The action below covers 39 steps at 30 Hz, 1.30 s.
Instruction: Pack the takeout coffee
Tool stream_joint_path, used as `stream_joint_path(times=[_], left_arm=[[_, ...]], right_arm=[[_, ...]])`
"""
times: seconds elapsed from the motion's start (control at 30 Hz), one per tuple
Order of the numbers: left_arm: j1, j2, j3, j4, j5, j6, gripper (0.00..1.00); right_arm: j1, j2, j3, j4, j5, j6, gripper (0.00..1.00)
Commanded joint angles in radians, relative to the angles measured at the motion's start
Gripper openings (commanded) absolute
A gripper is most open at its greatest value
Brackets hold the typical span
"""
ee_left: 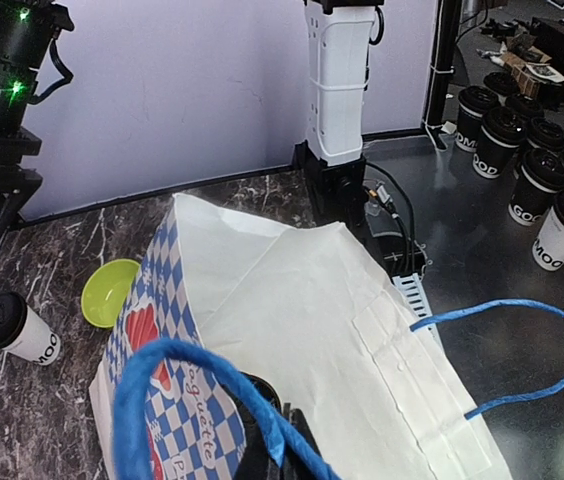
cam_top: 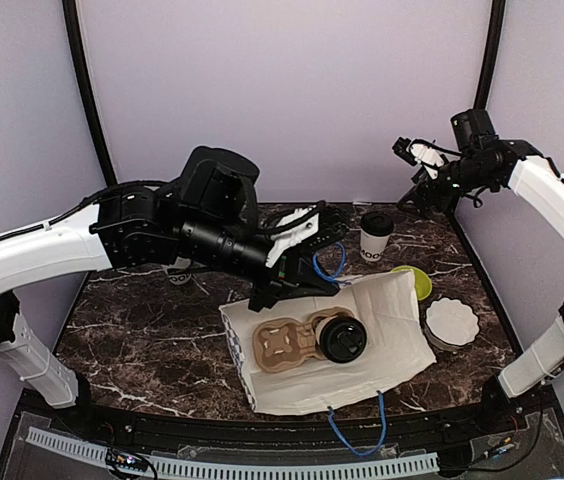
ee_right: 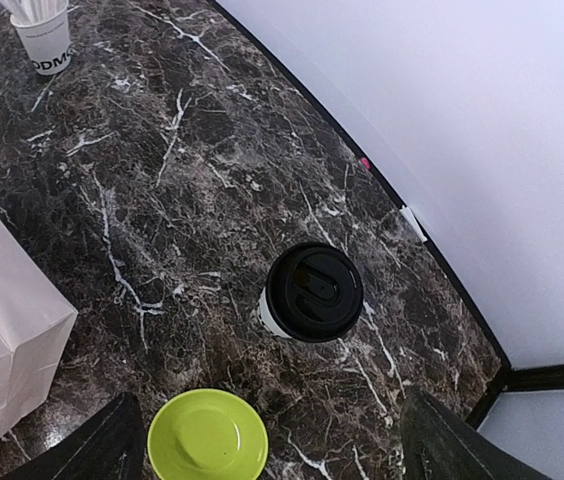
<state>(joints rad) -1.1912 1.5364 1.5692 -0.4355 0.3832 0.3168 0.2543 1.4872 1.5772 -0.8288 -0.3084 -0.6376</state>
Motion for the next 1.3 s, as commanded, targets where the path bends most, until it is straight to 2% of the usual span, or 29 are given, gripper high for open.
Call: stream_joint_path(times=[0.0,0.37,0.5,0.57,0.63,0.67,0.73,0.8,0.97,1.27], left_arm=[[0.008,-0.032,-0.002,0.023,-0.131,0.05,0.0],[0.252,0.019,0.013,0.085,-0.132,0.051,0.0],[0.328,0.044,0.023,0.105,-0.068,0.048,0.01],[0.35,0.052,0.026,0.117,-0.05,0.045,0.05],[0.362,0.058,0.029,0.124,-0.061,0.043,0.19],[0.363,0.06,0.032,0.125,-0.07,0.041,0.3],[0.365,0.061,0.03,0.129,-0.103,0.037,0.43],[0.366,0.054,0.026,0.131,-0.131,0.033,0.51],[0.366,0.024,0.002,0.14,-0.175,0.028,0.58],[0.366,-0.041,-0.036,0.167,-0.194,0.01,0.58]], right_arm=[[-0.004,0.075,0.02,0.034,0.079,0.062,0.91],[-0.004,0.41,0.275,-0.06,0.136,0.236,0.95],[-0.004,0.483,0.339,-0.057,0.142,0.272,0.95],[-0.004,0.515,0.366,-0.059,0.131,0.283,0.95],[-0.003,0.54,0.385,-0.062,0.118,0.289,0.95],[-0.003,0.55,0.393,-0.063,0.114,0.29,0.95],[-0.003,0.571,0.406,-0.07,0.107,0.29,0.95],[-0.001,0.59,0.42,-0.081,0.107,0.289,0.95],[0.0,0.622,0.432,-0.098,0.117,0.289,0.95],[0.008,0.667,0.447,-0.109,0.136,0.299,0.91]])
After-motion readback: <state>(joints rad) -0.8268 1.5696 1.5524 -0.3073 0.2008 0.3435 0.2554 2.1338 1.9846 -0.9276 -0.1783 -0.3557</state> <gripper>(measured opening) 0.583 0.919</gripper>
